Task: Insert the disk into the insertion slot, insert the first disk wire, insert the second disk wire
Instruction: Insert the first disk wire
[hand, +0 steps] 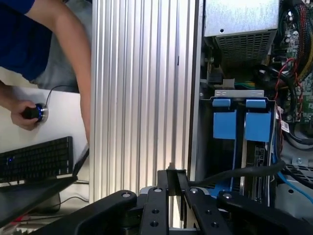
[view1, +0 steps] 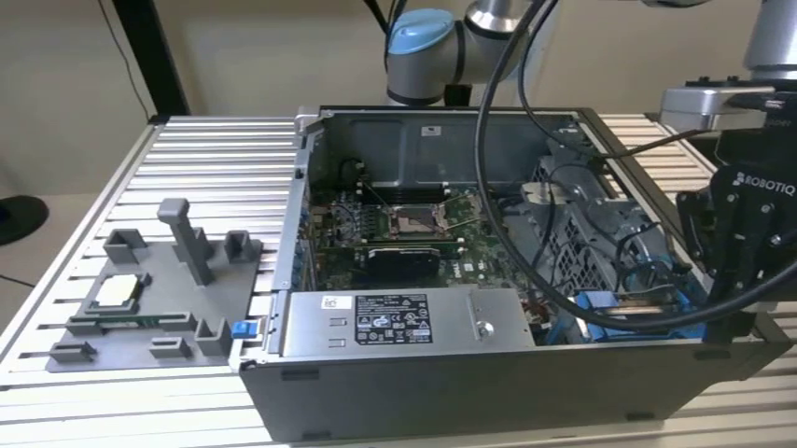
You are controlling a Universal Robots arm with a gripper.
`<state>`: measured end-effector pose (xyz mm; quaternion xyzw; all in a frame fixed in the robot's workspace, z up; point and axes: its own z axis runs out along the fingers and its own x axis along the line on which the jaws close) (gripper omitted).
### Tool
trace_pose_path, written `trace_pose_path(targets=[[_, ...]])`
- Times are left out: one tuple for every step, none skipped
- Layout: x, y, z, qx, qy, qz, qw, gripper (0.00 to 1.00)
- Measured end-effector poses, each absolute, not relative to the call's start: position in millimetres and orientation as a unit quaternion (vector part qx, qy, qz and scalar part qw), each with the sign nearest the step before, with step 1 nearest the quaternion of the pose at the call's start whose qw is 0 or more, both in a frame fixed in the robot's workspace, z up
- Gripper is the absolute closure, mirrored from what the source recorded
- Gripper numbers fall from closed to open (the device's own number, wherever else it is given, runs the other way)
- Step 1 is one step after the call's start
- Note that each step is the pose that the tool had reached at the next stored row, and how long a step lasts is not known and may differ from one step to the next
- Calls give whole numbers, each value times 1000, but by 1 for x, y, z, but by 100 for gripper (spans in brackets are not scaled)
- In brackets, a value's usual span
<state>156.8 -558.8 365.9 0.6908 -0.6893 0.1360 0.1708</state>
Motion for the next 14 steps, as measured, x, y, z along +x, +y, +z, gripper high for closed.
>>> trace_pose_path(targets=[[157,-559,366,690,-689,139,174,100],[157,-559,365,689,-688,141,176,100],[157,-559,365,689,-688,143,179,100],[157,-558,365,688,-687,145,181,100],[157,-558,365,688,-687,147,183,100],[157,-558,364,687,-686,149,185,100],[157,-558,364,687,-686,151,187,100],[157,-558,364,686,-686,153,189,100],[157,-558,363,686,-685,154,190,100],[157,-558,362,686,-685,155,192,100],[157,-558,361,685,-685,156,192,100],[157,-557,361,684,-686,156,193,100],[157,-557,361,683,-688,155,193,100],[157,-557,360,682,-689,153,191,100]])
